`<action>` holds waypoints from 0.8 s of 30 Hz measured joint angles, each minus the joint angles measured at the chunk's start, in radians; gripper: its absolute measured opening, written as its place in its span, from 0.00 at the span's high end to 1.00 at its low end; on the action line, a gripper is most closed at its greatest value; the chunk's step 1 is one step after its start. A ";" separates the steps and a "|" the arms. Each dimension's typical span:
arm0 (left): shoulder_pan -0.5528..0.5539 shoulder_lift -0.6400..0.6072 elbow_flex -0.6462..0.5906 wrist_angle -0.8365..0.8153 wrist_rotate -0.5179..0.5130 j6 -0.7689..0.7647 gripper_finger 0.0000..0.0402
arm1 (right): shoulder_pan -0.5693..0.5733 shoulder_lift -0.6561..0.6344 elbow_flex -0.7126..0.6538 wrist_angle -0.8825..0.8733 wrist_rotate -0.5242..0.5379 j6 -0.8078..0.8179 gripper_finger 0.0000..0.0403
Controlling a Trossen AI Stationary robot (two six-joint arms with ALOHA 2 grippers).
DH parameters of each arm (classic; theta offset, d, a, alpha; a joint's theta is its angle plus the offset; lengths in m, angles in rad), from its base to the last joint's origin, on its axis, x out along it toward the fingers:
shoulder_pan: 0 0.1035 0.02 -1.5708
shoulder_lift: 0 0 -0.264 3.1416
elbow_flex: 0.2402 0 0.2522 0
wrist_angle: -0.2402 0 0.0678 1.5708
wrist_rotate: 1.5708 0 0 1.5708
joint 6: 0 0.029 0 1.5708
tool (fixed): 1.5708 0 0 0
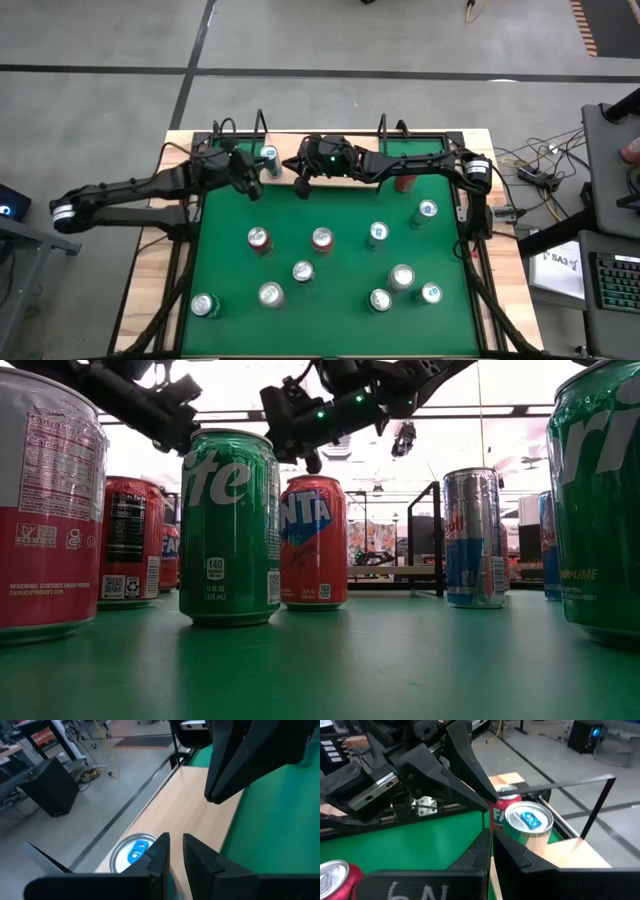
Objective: Pick and place cans onto a shelf
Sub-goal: Put the top left blue silver soda can on the shelf
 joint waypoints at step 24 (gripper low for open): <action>0.000 0.025 0.000 -0.069 0.020 -0.003 0.91 | 0.001 0.000 -0.012 -0.014 -0.006 -0.010 0.98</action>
